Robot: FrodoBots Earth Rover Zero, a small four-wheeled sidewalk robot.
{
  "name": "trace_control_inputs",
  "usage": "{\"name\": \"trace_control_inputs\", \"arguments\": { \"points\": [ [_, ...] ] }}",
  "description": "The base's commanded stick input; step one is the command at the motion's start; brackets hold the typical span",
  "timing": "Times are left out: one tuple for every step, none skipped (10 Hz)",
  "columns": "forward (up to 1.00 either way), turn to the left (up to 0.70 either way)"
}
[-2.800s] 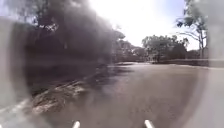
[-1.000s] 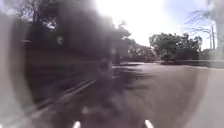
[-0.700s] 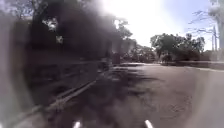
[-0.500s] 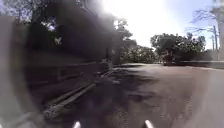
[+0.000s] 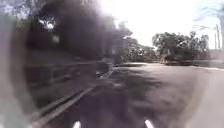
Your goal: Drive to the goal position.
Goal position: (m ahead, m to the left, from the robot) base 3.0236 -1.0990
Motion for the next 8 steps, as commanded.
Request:
{"name": "trace_control_inputs", "arguments": {
  "points": [
    [1.00,0.00],
    [1.00,0.00],
    [1.00,0.00],
    [1.00,0.00],
    [1.00,0.00],
    [1.00,0.00],
    [1.00,0.00],
    [1.00,0.00]
  ]
}}
